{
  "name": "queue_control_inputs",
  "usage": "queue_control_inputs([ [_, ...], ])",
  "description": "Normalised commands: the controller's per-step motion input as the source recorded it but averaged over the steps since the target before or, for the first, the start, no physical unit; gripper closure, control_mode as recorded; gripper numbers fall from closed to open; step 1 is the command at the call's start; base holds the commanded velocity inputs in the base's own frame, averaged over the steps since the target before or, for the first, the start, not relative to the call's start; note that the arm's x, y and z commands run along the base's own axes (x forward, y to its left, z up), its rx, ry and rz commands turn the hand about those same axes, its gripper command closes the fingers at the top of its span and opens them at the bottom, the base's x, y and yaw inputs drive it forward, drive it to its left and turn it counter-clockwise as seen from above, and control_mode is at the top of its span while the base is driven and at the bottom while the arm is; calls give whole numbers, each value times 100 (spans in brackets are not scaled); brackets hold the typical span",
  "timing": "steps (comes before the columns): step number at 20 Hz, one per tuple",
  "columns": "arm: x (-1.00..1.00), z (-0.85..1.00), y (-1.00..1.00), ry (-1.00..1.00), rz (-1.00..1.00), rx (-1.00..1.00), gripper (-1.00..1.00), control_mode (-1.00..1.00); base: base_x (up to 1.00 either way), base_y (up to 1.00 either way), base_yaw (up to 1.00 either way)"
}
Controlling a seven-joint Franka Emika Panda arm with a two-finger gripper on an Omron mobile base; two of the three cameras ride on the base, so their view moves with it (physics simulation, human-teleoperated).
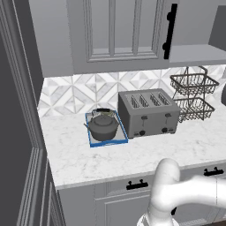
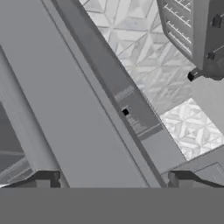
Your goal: Pick the kettle from the counter and place it on the tray. Then pick the mug from the cabinet and place it on the tray. Then close the cabinet doors.
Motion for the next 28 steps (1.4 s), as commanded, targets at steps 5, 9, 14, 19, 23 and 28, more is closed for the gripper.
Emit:
queue_control_inputs([
  [5,4,46,98,0,-36,-30,-100,-100,0,0,0],
  [9,19,42,100,0,-36,-29,-100,-100,0,0,0],
  [14,26,31,99,2,-40,-26,-100,-100,0,0,0],
  [19,41,19,100,2,-41,-26,-100,-100,0,0,0],
  [23,69,18,95,4,-38,-26,-100,-100,0,0,0],
  [28,99,30,56,10,-28,-23,-100,-100,0,0,0],
])
